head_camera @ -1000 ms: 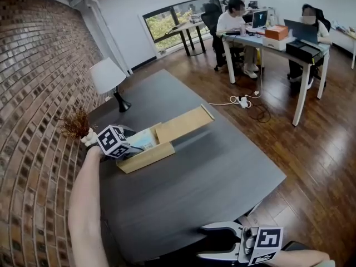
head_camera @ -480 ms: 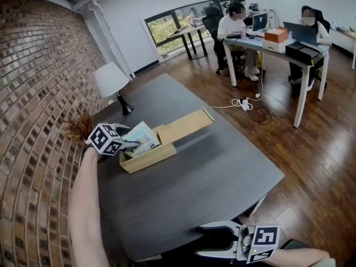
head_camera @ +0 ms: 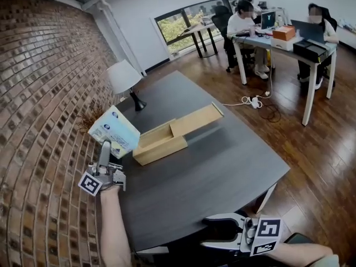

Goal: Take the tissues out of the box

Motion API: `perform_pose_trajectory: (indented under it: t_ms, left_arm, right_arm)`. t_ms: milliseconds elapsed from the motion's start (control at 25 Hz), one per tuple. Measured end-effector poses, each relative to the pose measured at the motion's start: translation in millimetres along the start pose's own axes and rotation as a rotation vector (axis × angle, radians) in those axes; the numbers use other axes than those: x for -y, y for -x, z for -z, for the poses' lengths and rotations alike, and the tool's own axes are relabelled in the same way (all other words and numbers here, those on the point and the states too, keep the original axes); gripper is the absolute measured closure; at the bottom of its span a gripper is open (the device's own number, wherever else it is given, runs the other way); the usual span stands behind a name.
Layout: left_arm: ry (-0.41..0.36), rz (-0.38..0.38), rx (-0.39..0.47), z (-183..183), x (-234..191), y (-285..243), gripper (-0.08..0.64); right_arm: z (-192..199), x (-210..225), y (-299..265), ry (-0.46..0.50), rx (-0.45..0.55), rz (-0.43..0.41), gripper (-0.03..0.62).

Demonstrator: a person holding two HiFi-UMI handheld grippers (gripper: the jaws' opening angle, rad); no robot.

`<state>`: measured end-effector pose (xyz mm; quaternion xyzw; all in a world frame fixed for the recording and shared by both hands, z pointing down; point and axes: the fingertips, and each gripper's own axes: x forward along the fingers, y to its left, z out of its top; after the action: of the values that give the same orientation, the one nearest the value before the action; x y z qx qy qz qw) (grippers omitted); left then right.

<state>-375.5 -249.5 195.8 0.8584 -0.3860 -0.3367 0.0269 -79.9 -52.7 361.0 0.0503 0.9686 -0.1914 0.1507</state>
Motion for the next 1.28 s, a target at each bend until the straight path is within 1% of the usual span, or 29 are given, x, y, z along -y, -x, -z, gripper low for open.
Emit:
perform_pose_trajectory:
  t_ms: [40, 80, 120, 160, 360, 440, 520, 600, 680, 760, 840, 920, 1000, 1120, 1200, 1280]
  left_arm:
    - [0.061, 0.032, 0.093, 0.0, 17.3, 17.6, 0.258]
    - [0.108, 0.06, 0.162, 3.5, 35.1, 34.7, 0.258]
    - [0.145, 0.084, 0.21, 9.8, 54.2, 50.4, 0.258]
    - [0.175, 0.105, 0.239, 18.5, 74.3, 63.9, 0.258]
    - [0.261, 0.173, 0.277, 62.2, 174.3, 104.4, 0.258]
    - [0.302, 0.191, 0.312, 72.0, 206.0, 117.8, 0.258]
    - [0.337, 0.204, 0.357, 77.5, 228.8, 129.6, 0.258]
    - [0.387, 0.215, 0.437, 79.0, 240.4, 145.0, 0.258]
    - [0.457, 0.226, 0.523, 80.2, 244.5, 161.5, 0.258]
    - [0.507, 0.226, 0.581, 82.4, 247.1, 174.9, 0.258]
    - [0.542, 0.217, 0.617, 84.5, 249.1, 189.9, 0.258]
    - [0.566, 0.205, 0.633, 88.5, 251.0, 204.4, 0.258]
    - [0.573, 0.182, 0.636, 95.3, 250.9, 218.9, 0.258]
    - [0.584, 0.147, 0.614, 104.1, 247.8, 232.2, 0.258]
    - [0.584, 0.146, 0.595, 106.4, 249.3, 233.6, 0.258]
    - [0.576, 0.164, 0.586, 103.6, 255.6, 235.7, 0.258]
  right_arm:
    - [0.5, -1.3, -0.8, 0.001, -0.001, -0.003, 0.318]
    - [1.1, -2.7, -1.6, 0.002, -0.002, -0.007, 0.318]
    - [2.0, -4.3, -2.3, 0.003, -0.005, -0.011, 0.318]
    - [2.8, -6.3, -3.2, 0.002, -0.008, -0.016, 0.318]
    - [8.0, -12.1, -4.7, 0.013, -0.027, -0.026, 0.318]
    - [10.2, -14.9, -6.2, 0.013, -0.032, -0.033, 0.318]
    - [11.1, -19.3, -8.5, 0.008, -0.035, -0.043, 0.318]
    - [12.8, -22.4, -9.8, 0.007, -0.04, -0.05, 0.318]
    - [14.6, -24.1, -9.9, 0.012, -0.048, -0.054, 0.318]
    - [15.5, -26.7, -9.7, 0.012, -0.052, -0.055, 0.318]
    - [17.1, -29.7, -10.0, 0.011, -0.053, -0.057, 0.318]
    - [19.6, -32.1, -10.7, 0.015, -0.062, -0.065, 0.318]
    - [22.6, -34.7, -10.9, 0.024, -0.074, -0.076, 0.318]
    - [26.2, -40.1, -11.8, 0.042, -0.084, -0.09, 0.318]
    - [27.7, -43.3, -11.8, 0.064, -0.096, -0.096, 0.318]
    - [31.0, -48.1, -13.5, 0.084, -0.111, -0.108, 0.318]
